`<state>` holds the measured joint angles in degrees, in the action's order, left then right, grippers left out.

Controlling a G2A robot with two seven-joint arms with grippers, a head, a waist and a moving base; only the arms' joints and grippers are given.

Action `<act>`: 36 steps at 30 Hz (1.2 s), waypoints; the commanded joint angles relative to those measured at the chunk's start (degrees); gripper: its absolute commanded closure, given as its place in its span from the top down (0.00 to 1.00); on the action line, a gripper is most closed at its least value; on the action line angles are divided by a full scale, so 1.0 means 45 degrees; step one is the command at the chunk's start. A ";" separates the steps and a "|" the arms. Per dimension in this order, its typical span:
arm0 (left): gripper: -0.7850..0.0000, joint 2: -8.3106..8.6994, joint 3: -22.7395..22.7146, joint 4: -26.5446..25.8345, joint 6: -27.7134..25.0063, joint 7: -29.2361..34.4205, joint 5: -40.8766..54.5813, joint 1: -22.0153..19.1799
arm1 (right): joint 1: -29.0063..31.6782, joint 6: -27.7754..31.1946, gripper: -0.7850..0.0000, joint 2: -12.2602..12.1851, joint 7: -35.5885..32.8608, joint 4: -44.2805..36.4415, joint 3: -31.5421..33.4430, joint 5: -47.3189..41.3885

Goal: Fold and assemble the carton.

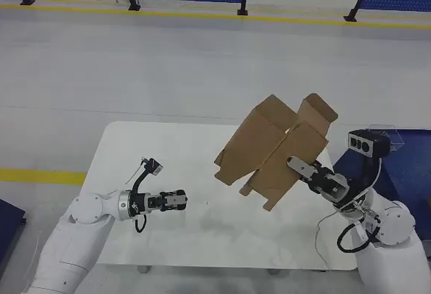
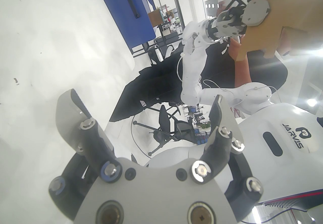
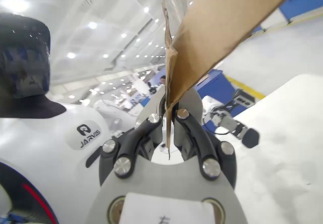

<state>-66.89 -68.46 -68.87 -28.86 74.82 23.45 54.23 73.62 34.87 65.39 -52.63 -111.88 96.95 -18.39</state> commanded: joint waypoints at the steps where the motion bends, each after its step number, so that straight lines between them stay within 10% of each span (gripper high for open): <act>1: 1.00 0.0000 0.0000 0.0000 0.0000 0.0000 0.0000 0.0000 | 0.0255 0.0563 0.00 -0.0043 0.0798 -0.1315 0.1276 0.3580; 7: 1.00 0.0000 0.0000 0.0000 0.0000 0.0000 0.0000 0.0000 | 0.1444 0.1388 0.00 0.0106 0.4127 -0.4890 0.3569 1.1150; 15: 1.00 0.0000 0.0000 0.0000 0.0000 0.0000 0.0000 0.0000 | 0.1542 0.3919 0.00 0.0252 1.1476 -0.5058 0.3206 2.2001; 21: 1.00 0.0000 0.0000 0.0000 0.0000 0.0000 0.0000 0.0000 | 0.4391 -0.2227 0.00 0.0027 1.7929 -0.5058 0.0256 3.3836; 26: 1.00 0.0000 0.0000 0.0000 0.0000 0.0000 0.0000 0.0000 | 0.7387 -0.8267 0.00 0.0075 1.7786 -0.5058 -0.1018 3.9219; 36: 1.00 0.0000 0.0000 0.0000 0.0000 0.0000 0.0000 0.0000 | 0.8904 -1.0139 0.00 0.0122 1.6800 -0.5058 -0.2188 4.1798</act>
<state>-66.89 -68.46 -68.87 -28.86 74.82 23.45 54.23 113.81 -12.01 65.95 22.90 -134.65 87.17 170.50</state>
